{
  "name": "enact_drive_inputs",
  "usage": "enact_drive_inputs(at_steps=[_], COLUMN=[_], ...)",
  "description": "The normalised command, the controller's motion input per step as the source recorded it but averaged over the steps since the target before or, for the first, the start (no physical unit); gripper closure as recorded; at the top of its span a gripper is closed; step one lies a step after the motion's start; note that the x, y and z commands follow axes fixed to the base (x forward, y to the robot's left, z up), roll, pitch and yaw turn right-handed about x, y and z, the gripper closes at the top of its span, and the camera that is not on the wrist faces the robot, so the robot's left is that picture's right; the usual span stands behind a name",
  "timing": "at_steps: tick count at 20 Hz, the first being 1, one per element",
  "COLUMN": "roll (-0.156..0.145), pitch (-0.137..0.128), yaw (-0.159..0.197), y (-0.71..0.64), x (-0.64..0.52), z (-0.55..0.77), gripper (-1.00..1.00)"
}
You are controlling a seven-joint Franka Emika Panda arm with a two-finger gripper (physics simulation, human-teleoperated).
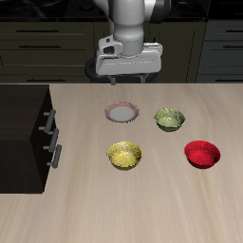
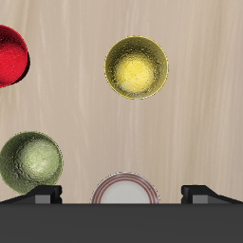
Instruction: Place the red bowl on the plate
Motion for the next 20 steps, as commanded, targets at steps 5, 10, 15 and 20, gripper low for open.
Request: enact_drive_inputs(at_steps=[5, 10, 15, 20], roll=[-0.069, -0.024, 0.007, -0.016], pitch=[0.013, -0.004, -0.009, -0.004], yaw=[0.007, -0.034, 0.019, 0.011], y=[-0.22, -0.17, 0.06, 0.00], x=[0.23, 0.18, 0.13, 0.22], z=[0.08, 0.05, 0.09, 0.11], gripper=[-1.00, -1.00, -1.00, -1.00])
